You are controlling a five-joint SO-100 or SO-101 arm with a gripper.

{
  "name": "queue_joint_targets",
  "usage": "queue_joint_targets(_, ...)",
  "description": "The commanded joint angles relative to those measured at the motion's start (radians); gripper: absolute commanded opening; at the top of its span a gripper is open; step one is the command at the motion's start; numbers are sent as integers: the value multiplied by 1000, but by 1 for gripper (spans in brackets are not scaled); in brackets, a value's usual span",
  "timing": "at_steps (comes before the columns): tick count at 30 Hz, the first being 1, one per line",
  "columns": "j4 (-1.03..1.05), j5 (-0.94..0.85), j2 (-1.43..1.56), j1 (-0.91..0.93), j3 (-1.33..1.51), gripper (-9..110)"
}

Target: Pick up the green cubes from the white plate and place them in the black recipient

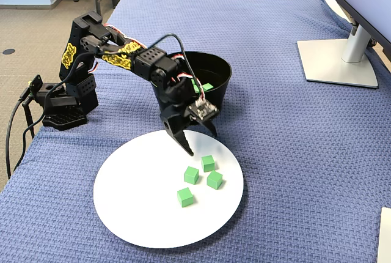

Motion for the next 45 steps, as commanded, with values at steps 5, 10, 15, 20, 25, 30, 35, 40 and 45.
queue_joint_targets(5, -18, 25, -49, 14, -149, 28)
queue_joint_targets(10, -37, 86, -72, 28, -184, 26)
queue_joint_targets(15, -20, 172, -61, 32, -181, 26)
queue_joint_targets(20, -32, 272, -29, 48, -129, 24)
queue_joint_targets(25, -55, 314, -5, 66, -89, 23)
queue_joint_targets(30, -69, 305, -20, 64, -87, 24)
queue_joint_targets(35, -87, 324, -35, 66, -104, 22)
queue_joint_targets(40, -57, 341, -67, 71, -163, 20)
queue_joint_targets(45, -58, 341, -92, 72, -186, 17)
